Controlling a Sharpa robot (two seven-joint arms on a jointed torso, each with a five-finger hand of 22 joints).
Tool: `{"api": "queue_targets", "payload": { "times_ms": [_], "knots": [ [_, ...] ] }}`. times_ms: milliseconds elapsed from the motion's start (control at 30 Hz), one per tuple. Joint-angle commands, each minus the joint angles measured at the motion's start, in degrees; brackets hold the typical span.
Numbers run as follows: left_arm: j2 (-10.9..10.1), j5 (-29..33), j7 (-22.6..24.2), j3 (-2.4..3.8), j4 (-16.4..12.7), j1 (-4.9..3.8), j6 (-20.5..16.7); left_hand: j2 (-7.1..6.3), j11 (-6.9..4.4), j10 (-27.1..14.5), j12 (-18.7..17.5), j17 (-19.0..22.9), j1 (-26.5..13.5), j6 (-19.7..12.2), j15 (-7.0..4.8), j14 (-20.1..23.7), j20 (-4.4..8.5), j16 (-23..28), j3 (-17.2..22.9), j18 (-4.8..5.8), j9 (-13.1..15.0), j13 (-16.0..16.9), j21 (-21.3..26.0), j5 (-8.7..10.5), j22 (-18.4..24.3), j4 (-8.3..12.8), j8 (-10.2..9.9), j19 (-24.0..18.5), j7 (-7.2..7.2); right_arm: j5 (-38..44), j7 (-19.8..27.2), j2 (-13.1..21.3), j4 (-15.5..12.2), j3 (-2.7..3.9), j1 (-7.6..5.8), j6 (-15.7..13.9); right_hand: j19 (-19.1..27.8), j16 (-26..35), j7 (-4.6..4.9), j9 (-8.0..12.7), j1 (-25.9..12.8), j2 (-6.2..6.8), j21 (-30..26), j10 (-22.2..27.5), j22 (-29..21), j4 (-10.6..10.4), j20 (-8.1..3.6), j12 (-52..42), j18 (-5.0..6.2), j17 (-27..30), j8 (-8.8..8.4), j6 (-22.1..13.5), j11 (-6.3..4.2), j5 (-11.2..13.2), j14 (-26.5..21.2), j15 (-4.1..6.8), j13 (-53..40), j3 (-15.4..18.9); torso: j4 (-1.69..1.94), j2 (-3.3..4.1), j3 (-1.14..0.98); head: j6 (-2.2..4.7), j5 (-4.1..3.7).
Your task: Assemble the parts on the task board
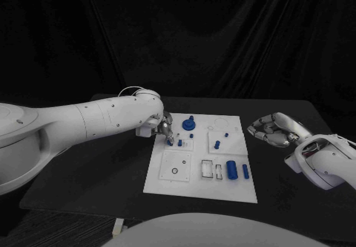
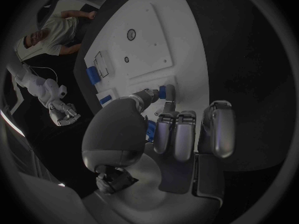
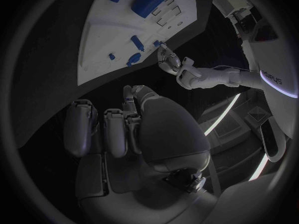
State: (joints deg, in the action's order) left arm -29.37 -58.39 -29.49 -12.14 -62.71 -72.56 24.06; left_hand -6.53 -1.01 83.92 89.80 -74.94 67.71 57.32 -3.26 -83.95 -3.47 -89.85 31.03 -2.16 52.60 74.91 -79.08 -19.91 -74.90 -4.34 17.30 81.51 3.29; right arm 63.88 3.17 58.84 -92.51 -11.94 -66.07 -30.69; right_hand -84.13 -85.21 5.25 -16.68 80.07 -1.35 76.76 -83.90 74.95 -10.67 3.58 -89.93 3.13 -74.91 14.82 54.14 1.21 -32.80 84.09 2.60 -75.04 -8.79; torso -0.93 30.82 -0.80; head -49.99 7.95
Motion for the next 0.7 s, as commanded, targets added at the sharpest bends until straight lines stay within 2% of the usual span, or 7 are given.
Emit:
{"api": "queue_targets", "payload": {
  "times_ms": [33, 700],
  "knots": [
    [0.0, 0.4, 0.9, -0.01, -0.3, 0.37, -0.3, 0.65, 0.21, 6.1, 0.2, -15.1, 0.2, 0.0, 0.20, -6.0, 0.10, -0.1, 0.4, -0.82, 0.0, 15.1, 0.2, 0.13, -11.1, 0.7, -0.4, -0.3, -0.53, 0.1, -0.7, 0.0, 0.0, 0.03, 0.12, 0.5, -0.9, 0.4, 0.25, -0.1, -0.5, -0.10, -0.4, -6.1, 10.7, 0.1, -0.34, -0.1, 0.06, -9.5, -0.17, 0.1, -0.26, -0.2, 4.6, 0.39, -15.0, -0.3, 0.00, 0.01, 0.00, -0.01, -0.05],
    [0.2, 0.4, 1.5, -0.01, -0.2, 0.75, -1.9, 0.78, 0.26, 6.1, 0.2, -15.1, 0.0, 0.0, 0.21, -6.0, 0.08, -0.1, 0.4, -0.87, 0.0, 15.1, 0.4, 0.16, -11.1, 0.7, -0.5, -0.5, -0.47, 0.1, -0.8, -0.1, 0.2, 0.03, 0.12, 0.7, -0.8, 0.4, 0.23, -0.1, -0.5, -0.16, -0.5, -6.1, 10.7, 0.2, -0.35, -0.1, 0.09, -9.5, -0.12, 0.2, -0.27, -0.2, 4.6, 0.40, -15.0, -0.5, -0.01, 0.01, -0.01, -0.01, 0.01]
  ]
}}
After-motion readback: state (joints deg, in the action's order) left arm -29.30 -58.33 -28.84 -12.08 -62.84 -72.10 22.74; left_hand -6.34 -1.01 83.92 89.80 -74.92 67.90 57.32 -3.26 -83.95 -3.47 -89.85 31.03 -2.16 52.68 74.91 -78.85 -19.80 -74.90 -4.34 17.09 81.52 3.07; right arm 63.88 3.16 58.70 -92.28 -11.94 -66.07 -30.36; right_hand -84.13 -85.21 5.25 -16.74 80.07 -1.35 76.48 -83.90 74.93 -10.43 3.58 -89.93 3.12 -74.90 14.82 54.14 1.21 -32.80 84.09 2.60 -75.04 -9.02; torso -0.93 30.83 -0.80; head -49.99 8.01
